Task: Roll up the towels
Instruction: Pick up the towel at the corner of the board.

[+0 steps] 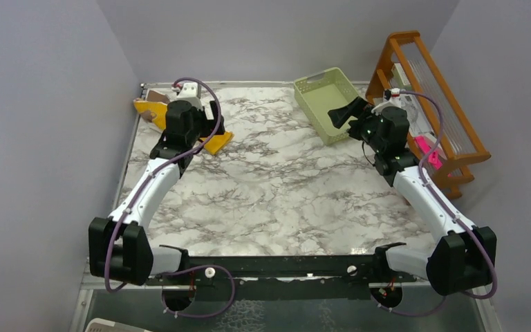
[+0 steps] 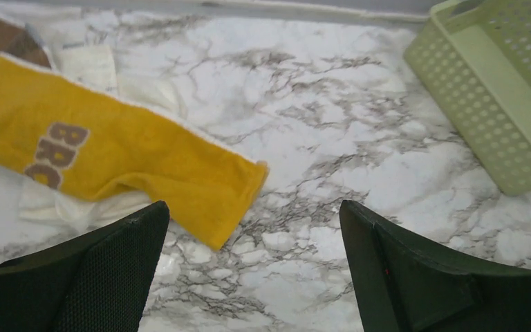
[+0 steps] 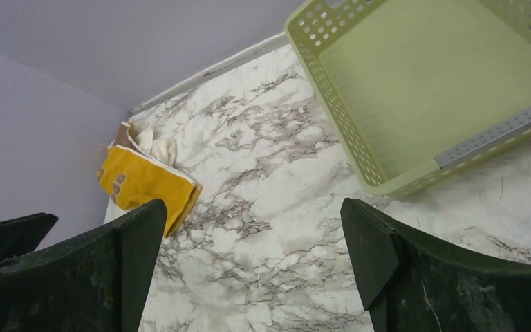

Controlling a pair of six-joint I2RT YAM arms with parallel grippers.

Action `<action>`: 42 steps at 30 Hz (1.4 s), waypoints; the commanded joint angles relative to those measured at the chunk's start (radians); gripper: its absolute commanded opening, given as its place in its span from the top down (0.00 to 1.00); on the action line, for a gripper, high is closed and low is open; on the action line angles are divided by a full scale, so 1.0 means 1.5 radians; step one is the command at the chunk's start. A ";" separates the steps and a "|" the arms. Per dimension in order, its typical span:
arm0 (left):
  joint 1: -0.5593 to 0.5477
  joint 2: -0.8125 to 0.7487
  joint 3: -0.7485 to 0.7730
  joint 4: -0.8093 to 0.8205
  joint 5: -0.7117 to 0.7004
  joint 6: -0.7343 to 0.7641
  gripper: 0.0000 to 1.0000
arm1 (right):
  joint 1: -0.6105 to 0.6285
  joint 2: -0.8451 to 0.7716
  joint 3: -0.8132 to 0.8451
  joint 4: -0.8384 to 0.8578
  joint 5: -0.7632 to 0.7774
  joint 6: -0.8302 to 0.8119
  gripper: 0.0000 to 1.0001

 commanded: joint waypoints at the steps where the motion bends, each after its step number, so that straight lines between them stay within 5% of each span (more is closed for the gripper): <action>1: -0.002 0.077 -0.008 0.022 -0.150 -0.075 0.07 | 0.004 0.006 -0.016 0.033 -0.022 0.000 0.00; 8: -0.005 0.237 0.070 -0.061 -0.344 -0.100 0.10 | 0.004 0.025 -0.012 0.051 -0.083 -0.032 0.00; 15: 0.000 0.448 0.203 -0.153 -0.342 -0.128 0.10 | 0.004 0.012 -0.034 0.082 -0.108 -0.051 0.00; 22: 0.001 0.546 0.254 -0.143 -0.338 -0.130 0.12 | 0.004 0.018 -0.034 0.089 -0.121 -0.049 0.00; 24: 0.002 0.559 0.262 -0.144 -0.336 -0.126 0.27 | 0.004 0.018 -0.033 0.087 -0.120 -0.051 0.00; 29: 0.002 0.531 0.277 -0.169 -0.342 -0.107 0.91 | 0.004 0.020 -0.032 0.082 -0.117 -0.057 0.00; 36: 0.003 0.394 0.328 -0.232 -0.354 -0.082 0.94 | 0.004 0.041 -0.027 0.100 -0.123 -0.053 0.00; 37: 0.002 0.372 0.336 -0.237 -0.340 -0.076 1.00 | 0.004 0.045 -0.024 0.101 -0.125 -0.053 0.00; 42: -0.008 0.240 0.372 -0.244 -0.208 -0.056 1.00 | 0.004 0.054 -0.023 0.121 -0.130 -0.050 0.00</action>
